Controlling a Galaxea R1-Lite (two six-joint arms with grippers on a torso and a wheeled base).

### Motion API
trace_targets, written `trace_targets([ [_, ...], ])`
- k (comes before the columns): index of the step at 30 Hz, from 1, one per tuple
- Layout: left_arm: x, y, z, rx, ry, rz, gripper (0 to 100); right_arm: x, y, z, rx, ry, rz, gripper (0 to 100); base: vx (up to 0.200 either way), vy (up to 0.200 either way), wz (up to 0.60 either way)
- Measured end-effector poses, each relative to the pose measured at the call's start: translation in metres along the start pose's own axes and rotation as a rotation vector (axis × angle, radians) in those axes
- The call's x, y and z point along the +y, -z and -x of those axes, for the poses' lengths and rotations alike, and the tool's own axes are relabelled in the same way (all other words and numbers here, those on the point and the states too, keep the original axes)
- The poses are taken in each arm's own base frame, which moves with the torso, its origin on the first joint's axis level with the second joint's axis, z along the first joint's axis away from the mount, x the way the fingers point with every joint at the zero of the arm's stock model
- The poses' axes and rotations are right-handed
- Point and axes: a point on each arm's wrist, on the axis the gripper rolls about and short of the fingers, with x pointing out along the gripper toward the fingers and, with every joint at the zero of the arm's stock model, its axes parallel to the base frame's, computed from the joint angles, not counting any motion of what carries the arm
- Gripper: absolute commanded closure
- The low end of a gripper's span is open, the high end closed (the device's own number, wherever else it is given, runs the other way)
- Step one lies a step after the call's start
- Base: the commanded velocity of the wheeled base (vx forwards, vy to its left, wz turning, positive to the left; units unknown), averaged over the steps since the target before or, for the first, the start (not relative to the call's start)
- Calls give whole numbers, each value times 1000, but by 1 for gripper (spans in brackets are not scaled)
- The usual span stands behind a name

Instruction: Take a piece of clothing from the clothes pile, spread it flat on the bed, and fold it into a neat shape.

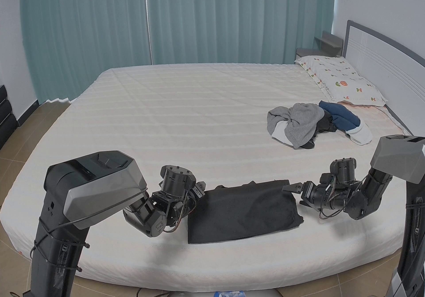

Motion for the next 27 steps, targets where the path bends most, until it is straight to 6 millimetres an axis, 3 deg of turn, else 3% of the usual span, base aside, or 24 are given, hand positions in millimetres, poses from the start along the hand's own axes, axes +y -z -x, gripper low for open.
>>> trace_targets([
  [11,0,2,-5,-26,-16,0,100,11,47,39,125,2,154,0,0,0,0],
  [12,0,3,-5,-30,-19,0,100,12,49,42,132,4,168,100,0,0,0],
  [27,1,4,-7,-33,-23,-1,100,6,56,55,158,32,243,100,0,0,0],
])
